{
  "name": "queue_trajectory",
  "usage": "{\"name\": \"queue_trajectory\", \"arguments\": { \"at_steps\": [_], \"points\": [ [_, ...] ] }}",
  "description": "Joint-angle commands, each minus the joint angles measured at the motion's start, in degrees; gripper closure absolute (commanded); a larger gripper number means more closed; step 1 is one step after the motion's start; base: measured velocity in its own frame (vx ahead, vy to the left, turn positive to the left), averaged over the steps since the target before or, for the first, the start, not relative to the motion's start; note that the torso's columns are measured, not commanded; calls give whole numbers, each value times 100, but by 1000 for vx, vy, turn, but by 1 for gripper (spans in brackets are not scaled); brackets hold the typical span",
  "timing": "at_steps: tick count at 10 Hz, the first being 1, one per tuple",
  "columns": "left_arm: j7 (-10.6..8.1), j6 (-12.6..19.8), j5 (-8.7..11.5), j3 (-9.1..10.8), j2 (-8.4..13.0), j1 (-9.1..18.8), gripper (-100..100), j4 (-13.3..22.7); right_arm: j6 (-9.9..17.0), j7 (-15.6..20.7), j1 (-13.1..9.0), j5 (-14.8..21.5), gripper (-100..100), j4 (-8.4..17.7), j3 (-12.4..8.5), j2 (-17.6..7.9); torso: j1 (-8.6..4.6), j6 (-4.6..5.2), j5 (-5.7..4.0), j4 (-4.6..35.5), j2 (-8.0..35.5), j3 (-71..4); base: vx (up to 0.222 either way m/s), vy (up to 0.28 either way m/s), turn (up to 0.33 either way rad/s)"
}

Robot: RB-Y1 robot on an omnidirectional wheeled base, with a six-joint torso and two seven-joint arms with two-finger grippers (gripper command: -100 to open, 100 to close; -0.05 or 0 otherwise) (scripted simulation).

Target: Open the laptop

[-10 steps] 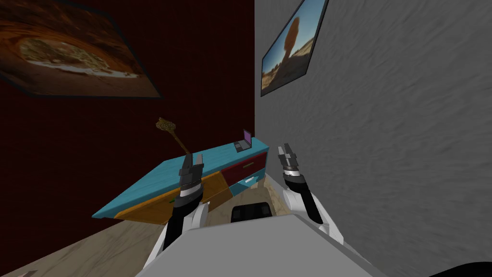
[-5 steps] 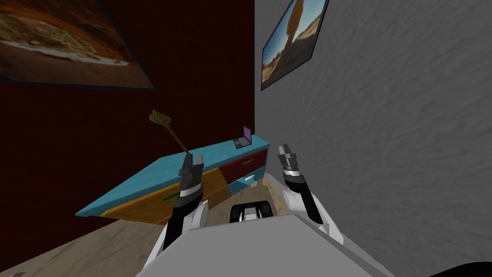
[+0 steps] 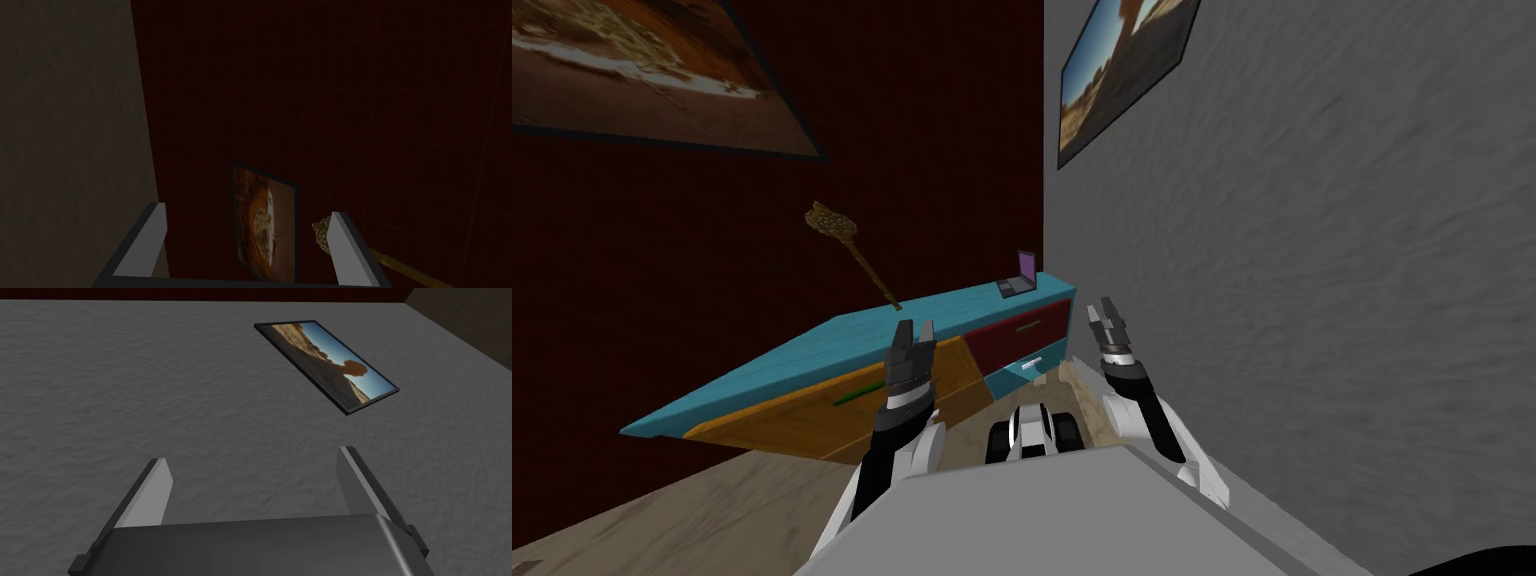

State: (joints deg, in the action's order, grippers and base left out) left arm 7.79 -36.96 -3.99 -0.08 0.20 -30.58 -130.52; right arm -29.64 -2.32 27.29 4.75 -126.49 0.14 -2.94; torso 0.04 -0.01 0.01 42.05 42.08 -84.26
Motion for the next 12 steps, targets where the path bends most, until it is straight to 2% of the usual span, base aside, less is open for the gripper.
{"name": "queue_trajectory", "arguments": {
  "at_steps": [1, 12],
  "points": [
    [0, 0, 0, 0, 0, 0, 0, 0, 168, -22, -100, 186, -100, 74, -28, -419, 1, 0, 0, 16, 14, -26, 1, 40, 78],
    [0, 0, 0, 0, 0, 0, 0, 0, 1417, -39, -827, 1619, -100, 608, -122, -1943, -6, 1, -2, 24, 25, -29, 7, 52, 121]
  ]
}}
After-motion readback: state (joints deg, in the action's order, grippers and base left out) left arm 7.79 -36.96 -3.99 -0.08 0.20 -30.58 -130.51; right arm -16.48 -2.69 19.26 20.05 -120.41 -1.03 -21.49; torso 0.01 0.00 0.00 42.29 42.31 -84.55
